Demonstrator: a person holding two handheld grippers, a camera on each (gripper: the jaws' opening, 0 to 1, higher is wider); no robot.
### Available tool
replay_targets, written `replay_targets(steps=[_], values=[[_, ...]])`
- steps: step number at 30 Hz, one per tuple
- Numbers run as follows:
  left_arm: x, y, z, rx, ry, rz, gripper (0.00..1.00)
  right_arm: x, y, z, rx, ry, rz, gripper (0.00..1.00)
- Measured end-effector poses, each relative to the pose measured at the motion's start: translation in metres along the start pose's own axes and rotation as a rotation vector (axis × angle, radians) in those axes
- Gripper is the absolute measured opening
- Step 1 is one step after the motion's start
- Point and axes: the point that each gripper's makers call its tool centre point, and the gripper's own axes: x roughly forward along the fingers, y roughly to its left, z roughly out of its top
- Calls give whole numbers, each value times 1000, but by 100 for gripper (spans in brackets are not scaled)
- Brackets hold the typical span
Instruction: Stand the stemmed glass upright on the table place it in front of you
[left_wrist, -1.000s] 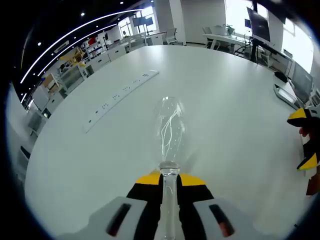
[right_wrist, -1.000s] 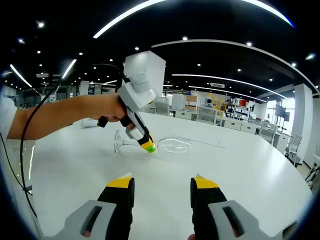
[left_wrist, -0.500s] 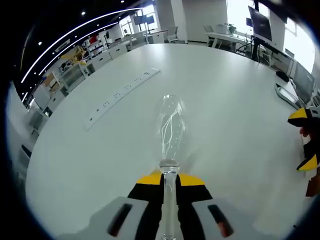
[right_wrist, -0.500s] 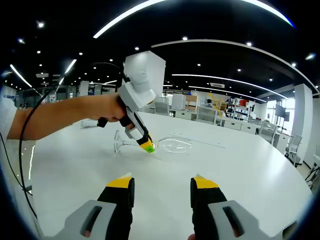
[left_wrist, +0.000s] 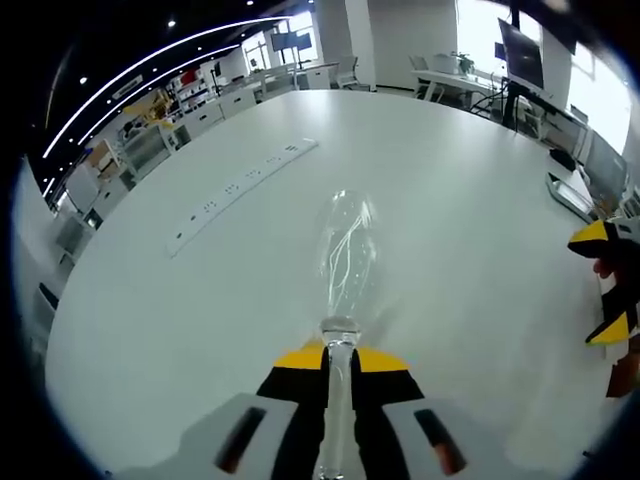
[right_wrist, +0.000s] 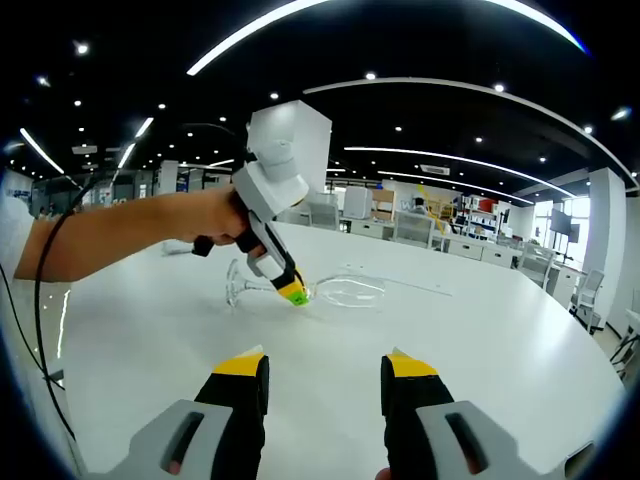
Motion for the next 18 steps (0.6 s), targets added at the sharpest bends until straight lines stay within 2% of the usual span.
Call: replay_targets(steps=[18], values=[[-7, 1, 1, 0, 2, 11, 8, 3, -2, 1, -1, 2, 1, 48]])
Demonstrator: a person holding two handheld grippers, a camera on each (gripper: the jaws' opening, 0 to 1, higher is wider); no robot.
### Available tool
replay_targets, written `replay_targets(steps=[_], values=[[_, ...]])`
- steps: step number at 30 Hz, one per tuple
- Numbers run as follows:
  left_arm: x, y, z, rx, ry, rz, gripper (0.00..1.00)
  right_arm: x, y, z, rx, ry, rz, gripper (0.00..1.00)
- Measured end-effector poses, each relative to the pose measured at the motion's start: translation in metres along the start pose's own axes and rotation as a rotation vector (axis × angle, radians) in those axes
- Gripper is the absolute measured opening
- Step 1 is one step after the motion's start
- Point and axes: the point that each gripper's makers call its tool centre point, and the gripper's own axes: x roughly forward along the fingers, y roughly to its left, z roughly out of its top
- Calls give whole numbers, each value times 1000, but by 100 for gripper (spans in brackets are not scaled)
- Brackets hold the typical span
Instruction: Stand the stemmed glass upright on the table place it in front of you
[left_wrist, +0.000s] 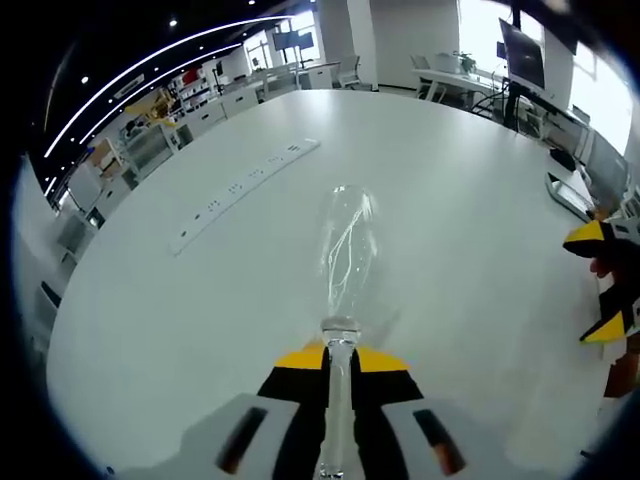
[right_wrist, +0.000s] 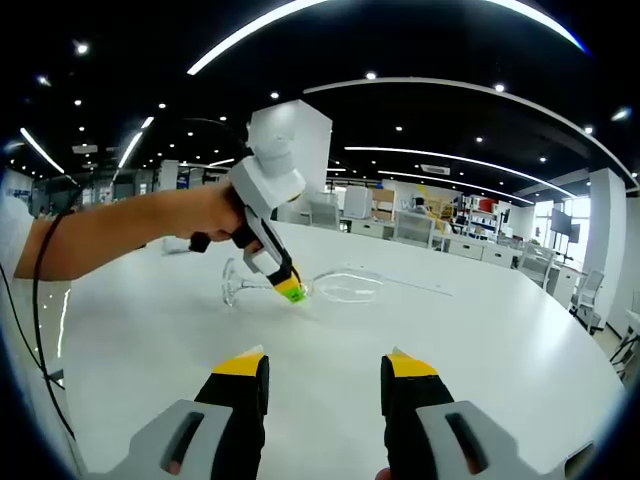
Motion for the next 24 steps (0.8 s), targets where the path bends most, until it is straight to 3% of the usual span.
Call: replay_targets(steps=[24], values=[[-6, 2, 0, -8, 17, 13, 7, 1, -1, 1, -1, 1, 0, 48]])
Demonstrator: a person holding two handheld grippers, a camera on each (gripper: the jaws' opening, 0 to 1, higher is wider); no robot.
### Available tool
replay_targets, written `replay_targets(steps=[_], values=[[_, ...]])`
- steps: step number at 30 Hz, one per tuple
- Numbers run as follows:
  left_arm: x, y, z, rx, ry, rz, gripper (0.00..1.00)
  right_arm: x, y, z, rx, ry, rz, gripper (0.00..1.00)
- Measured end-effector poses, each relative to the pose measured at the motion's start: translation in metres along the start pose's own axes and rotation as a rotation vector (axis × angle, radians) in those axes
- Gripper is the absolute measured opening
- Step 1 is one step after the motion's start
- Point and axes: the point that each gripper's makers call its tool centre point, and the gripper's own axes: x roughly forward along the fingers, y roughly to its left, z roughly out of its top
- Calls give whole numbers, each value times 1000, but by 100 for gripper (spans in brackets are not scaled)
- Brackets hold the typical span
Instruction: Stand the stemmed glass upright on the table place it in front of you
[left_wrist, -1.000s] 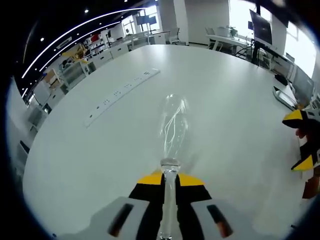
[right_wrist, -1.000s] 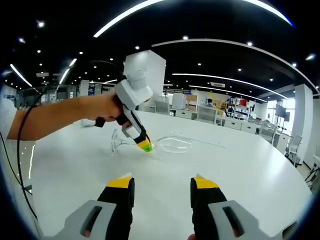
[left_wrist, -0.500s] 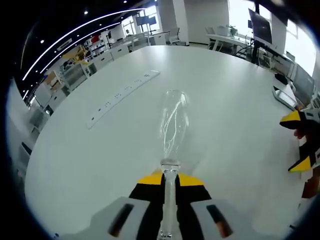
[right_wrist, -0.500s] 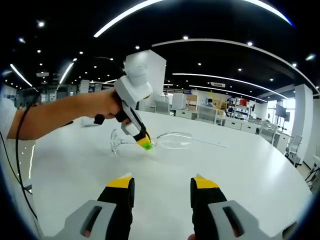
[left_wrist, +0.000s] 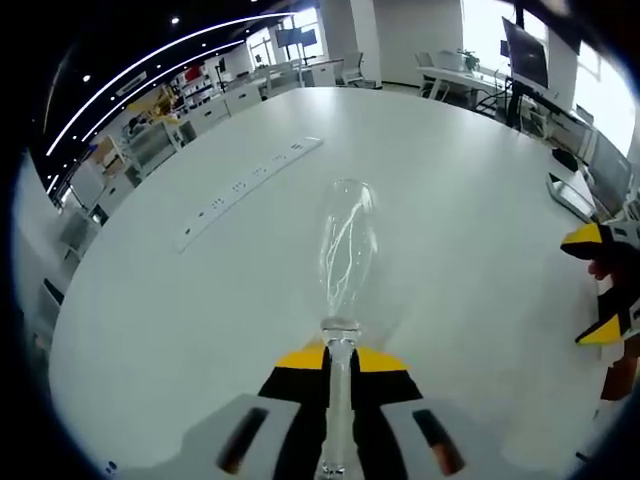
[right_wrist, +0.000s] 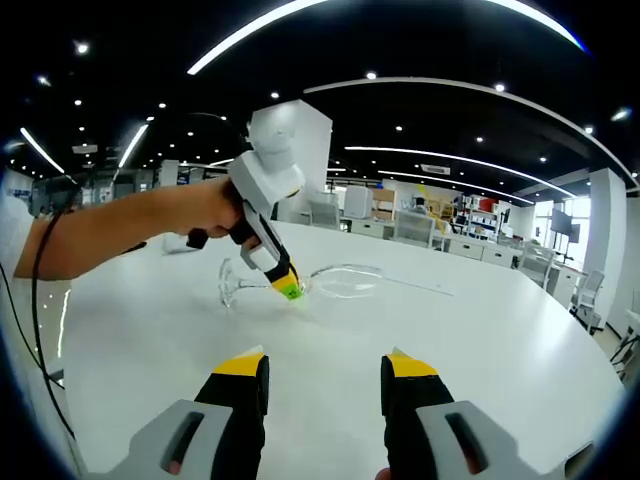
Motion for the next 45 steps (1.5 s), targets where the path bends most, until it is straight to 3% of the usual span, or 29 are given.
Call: replay_targets(steps=[45], values=[[-30, 7, 6, -10, -79, 38, 7, -3, 2, -1, 1, -3, -5, 48]])
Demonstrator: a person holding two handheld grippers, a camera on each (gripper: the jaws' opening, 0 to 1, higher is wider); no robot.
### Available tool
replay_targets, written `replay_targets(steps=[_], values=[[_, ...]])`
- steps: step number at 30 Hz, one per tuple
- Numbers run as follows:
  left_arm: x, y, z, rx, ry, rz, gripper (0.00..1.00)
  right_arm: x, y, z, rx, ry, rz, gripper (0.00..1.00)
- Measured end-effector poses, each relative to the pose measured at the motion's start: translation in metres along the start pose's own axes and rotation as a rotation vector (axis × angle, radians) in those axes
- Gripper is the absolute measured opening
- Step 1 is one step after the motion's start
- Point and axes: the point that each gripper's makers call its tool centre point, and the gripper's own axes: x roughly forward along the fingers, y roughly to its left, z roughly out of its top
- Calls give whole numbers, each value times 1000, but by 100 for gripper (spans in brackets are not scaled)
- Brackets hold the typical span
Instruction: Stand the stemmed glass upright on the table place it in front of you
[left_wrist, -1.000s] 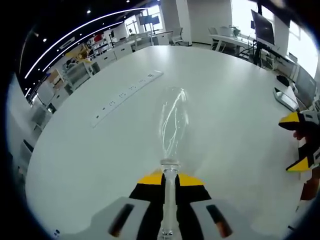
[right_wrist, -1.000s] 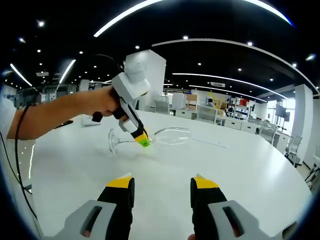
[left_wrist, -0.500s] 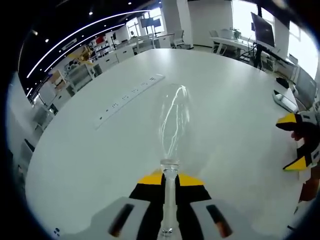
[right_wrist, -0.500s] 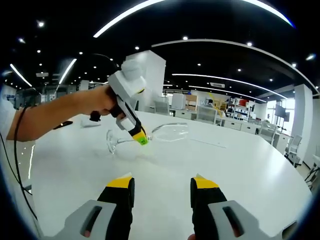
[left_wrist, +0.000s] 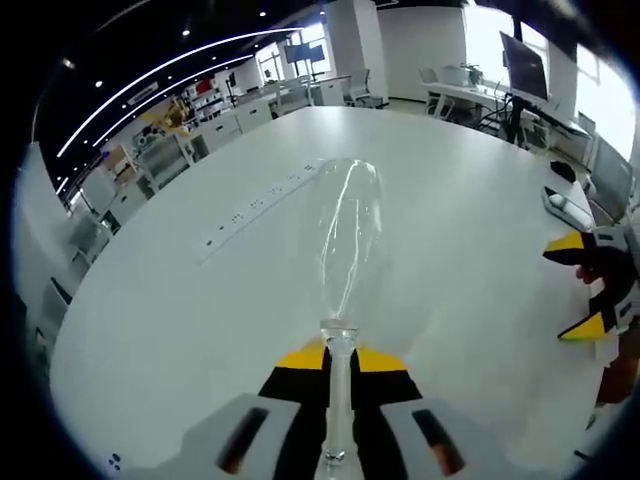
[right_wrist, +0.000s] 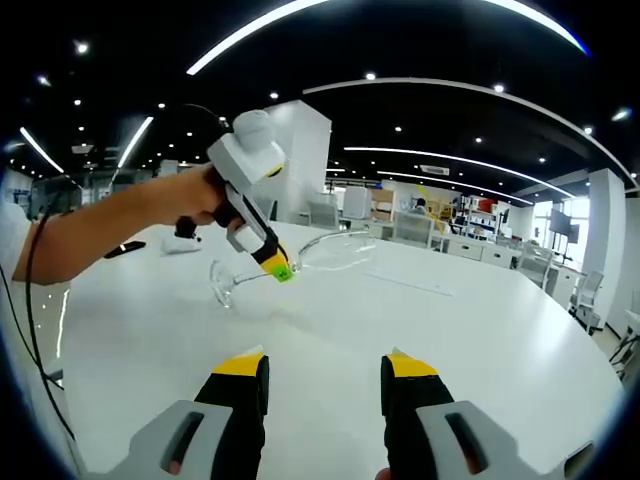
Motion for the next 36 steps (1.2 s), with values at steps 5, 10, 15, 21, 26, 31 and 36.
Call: replay_targets(steps=[5, 10, 15, 21, 26, 31, 36], values=[[-4, 0, 0, 0, -7, 6, 7, 0, 0, 0, -1, 1, -1, 48], [-8, 1, 2, -1, -18, 9, 7, 1, -1, 0, -1, 1, -1, 48], [-10, 3, 3, -10, -30, 14, 7, 1, -1, 1, -1, 2, -1, 48], [-16, 5, 5, -19, -57, 21, 7, 1, -1, 0, -2, 5, -1, 48], [-23, 5, 8, -26, -89, 24, 7, 2, -2, 1, -1, 4, -2, 48], [-25, 8, 9, -32, -101, 30, 7, 2, -2, 0, -3, 7, -1, 48], [-28, 11, 10, -32, -112, 38, 7, 2, -3, 0, -2, 7, -3, 48]])
